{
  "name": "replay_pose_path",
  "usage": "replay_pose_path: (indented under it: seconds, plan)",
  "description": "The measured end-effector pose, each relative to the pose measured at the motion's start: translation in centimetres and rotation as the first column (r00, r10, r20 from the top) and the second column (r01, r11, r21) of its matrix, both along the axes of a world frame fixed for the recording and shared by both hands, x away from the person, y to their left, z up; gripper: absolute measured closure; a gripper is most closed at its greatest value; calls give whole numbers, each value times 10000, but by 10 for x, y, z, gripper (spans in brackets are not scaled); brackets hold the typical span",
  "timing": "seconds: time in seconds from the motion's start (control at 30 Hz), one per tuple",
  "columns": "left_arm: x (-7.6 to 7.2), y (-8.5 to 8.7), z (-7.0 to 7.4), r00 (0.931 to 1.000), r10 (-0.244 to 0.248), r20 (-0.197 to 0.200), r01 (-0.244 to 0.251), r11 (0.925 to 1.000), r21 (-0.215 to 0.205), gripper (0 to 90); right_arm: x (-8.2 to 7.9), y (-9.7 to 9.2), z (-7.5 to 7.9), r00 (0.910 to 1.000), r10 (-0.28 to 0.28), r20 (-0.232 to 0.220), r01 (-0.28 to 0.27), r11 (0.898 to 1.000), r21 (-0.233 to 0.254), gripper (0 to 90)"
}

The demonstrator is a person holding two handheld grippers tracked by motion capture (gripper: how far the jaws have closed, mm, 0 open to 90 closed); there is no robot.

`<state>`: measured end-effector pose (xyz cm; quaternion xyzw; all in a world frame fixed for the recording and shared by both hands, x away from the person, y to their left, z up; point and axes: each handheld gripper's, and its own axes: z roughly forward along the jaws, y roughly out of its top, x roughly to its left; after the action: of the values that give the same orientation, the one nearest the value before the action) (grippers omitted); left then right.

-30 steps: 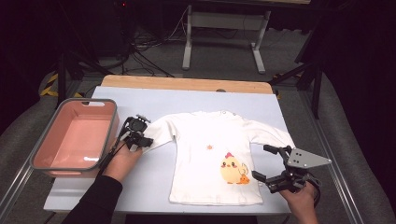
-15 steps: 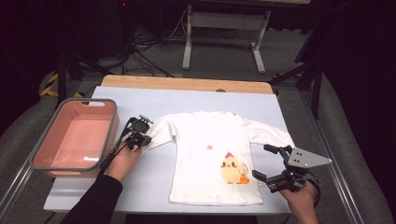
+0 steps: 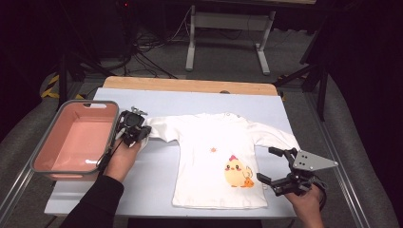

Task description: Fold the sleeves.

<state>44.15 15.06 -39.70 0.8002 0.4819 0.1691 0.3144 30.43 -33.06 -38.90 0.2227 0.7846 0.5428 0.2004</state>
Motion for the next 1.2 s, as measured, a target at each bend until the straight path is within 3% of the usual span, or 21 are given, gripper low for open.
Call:
replay_pose_path:
  seconds: [0.33,0.6,0.8,0.93,1.2]
  plan:
    - [-1,4,14,9963,295,812,-257,9985,-478,890,-1,-1,0,10000,14,11,-14,10000,7,34]
    - [2,5,17,9956,411,842,-368,9979,-530,890,-2,-2,1,10000,-7,36,7,10000,33,34]
    - [-1,-6,24,9913,99,1309,3,9970,-780,889,-2,-3,0,10000,-57,-2,57,10000,44,34]
    - [-2,-20,33,9855,-297,1668,391,9978,-533,890,-3,-4,-1,9999,-93,-39,93,10000,19,34]
    - [-2,-44,40,9753,-799,2059,963,9928,-709,889,-7,-7,-1,9998,-189,-51,189,9998,63,34]
